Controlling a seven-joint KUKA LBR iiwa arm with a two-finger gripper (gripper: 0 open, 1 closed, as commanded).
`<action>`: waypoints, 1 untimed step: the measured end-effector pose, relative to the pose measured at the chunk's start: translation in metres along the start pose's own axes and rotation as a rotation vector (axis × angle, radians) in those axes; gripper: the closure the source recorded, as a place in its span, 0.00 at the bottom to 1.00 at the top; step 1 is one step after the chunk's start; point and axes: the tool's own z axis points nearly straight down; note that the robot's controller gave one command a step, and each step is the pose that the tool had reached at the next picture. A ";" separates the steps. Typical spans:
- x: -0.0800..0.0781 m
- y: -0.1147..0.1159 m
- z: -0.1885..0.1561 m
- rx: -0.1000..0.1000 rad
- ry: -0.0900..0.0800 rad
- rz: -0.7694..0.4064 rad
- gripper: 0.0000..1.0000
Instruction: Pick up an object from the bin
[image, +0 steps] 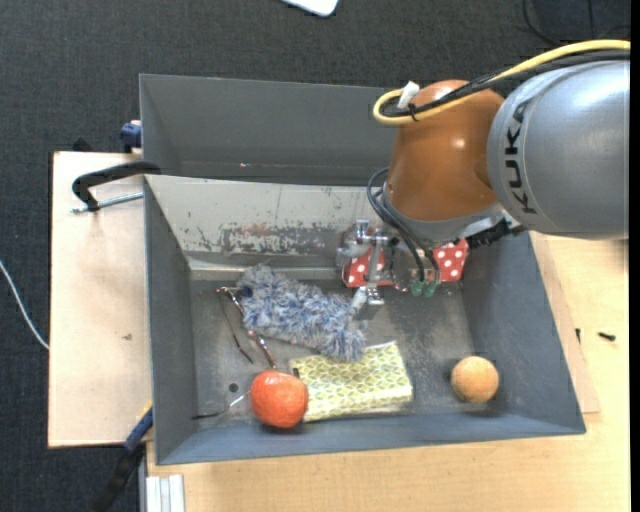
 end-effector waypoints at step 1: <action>-0.020 0.033 0.070 -0.001 -0.005 0.005 0.00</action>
Offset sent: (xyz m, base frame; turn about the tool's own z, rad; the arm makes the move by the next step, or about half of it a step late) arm 0.0185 0.0477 -0.0340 0.0386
